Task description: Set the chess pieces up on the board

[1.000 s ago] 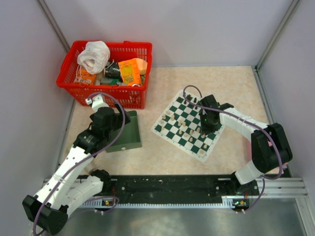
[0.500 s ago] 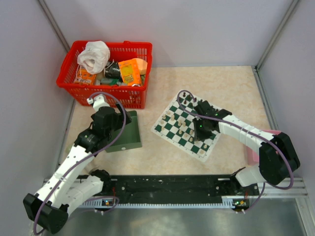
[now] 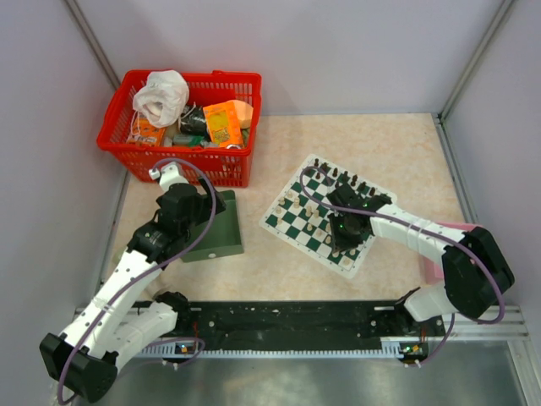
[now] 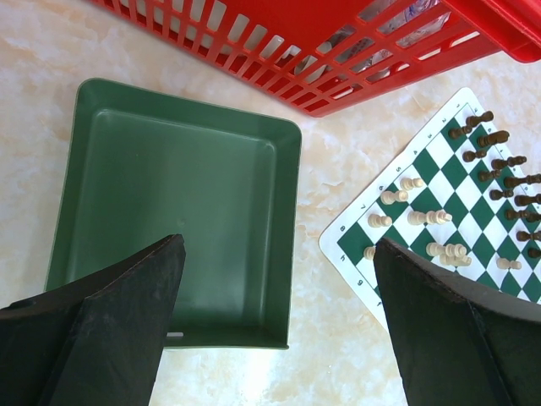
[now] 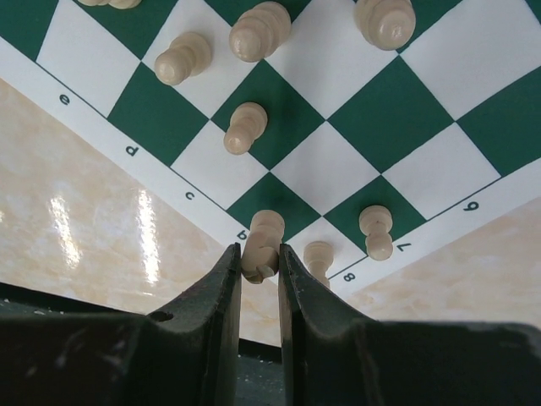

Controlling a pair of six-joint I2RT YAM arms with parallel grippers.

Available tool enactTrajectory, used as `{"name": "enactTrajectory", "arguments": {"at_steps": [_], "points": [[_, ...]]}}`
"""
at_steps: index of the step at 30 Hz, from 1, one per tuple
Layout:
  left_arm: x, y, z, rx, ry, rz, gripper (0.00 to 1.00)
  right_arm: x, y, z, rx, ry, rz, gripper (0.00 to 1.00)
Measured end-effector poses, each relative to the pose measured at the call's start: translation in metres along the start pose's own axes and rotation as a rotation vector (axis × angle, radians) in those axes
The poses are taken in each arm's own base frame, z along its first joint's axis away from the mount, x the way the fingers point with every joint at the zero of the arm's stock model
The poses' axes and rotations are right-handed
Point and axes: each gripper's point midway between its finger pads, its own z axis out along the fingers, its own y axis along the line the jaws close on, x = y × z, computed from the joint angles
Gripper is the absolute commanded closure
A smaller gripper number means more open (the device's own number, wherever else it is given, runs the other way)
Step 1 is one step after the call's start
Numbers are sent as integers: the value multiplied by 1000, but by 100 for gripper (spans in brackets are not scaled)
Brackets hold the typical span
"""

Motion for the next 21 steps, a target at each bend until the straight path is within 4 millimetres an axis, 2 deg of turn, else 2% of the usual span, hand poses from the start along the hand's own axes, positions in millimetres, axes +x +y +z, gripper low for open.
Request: {"name": "enactTrajectory", "arguments": {"at_steps": [14, 19, 21], "points": [[3, 3, 0, -4, 2, 1, 1, 4, -4, 12, 31, 5, 8, 84], [3, 3, 0, -4, 1, 0, 1, 4, -4, 12, 31, 5, 7, 75], [3, 3, 0, -4, 2, 0, 1, 4, -3, 12, 27, 5, 7, 65]]}}
